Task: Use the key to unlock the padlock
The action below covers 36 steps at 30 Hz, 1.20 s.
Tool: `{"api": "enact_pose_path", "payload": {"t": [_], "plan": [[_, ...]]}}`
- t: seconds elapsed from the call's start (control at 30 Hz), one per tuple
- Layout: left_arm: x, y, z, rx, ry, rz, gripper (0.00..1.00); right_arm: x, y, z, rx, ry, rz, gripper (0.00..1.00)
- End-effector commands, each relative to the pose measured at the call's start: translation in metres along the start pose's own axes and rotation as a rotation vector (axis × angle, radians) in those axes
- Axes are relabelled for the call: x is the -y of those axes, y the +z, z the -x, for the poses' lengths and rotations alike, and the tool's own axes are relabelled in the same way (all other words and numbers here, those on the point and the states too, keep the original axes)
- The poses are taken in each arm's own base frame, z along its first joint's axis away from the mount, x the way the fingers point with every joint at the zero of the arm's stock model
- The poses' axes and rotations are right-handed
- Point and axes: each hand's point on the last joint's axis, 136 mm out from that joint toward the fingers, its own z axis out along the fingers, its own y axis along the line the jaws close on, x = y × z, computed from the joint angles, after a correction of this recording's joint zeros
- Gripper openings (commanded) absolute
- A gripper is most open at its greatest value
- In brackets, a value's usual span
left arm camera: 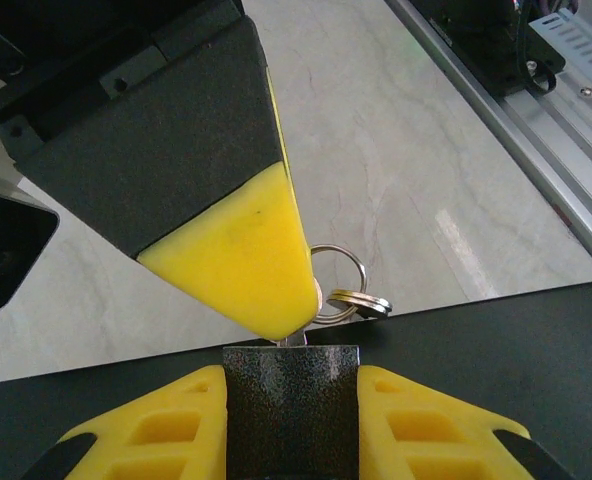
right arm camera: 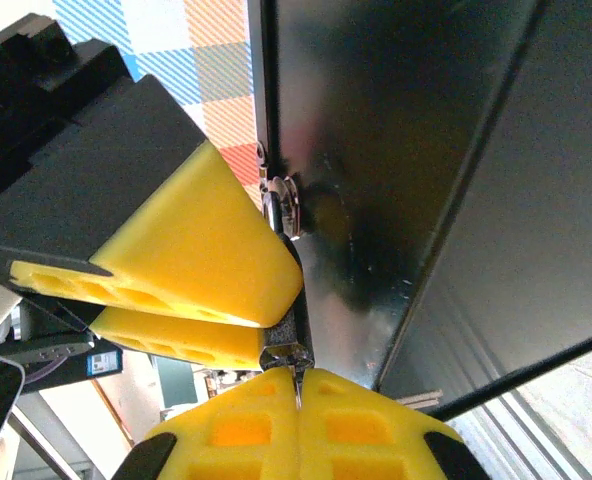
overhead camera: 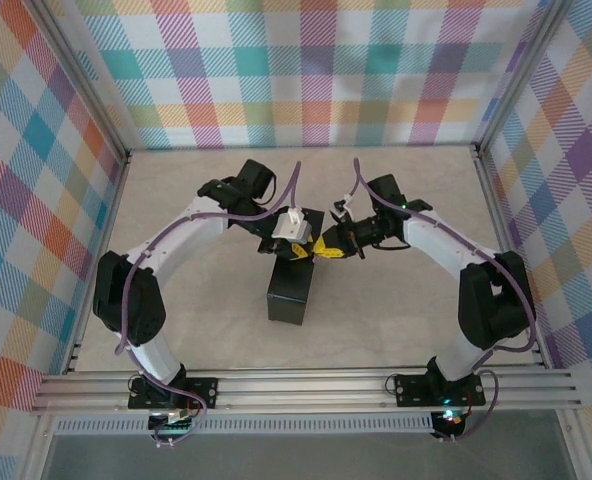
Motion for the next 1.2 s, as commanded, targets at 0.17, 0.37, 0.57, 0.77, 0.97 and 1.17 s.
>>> {"api": "enact_pose_path", "payload": {"t": [0.17,0.37,0.57,0.77,0.97,1.17], "plan": [[-0.003,0.003,0.049,0.187,0.106,-0.017,0.15,-0.044,0.016,0.005,-0.017,-0.172,0.073,0.1],[-0.009,0.005,0.028,0.118,0.069,0.006,0.14,-0.013,-0.007,0.003,0.031,-0.12,0.006,0.26],[-0.012,0.005,0.02,0.104,0.043,0.011,0.14,-0.006,-0.031,0.003,0.091,-0.11,0.004,0.26],[-0.013,0.005,0.021,0.109,0.045,0.013,0.14,-0.012,-0.031,0.001,0.09,-0.122,0.026,0.18],[-0.014,0.004,0.023,0.116,0.047,0.014,0.14,-0.006,-0.03,-0.005,0.085,-0.113,0.021,0.19],[-0.014,0.002,0.026,0.122,0.05,0.018,0.14,0.002,-0.028,-0.005,0.085,-0.101,0.011,0.2]]}}
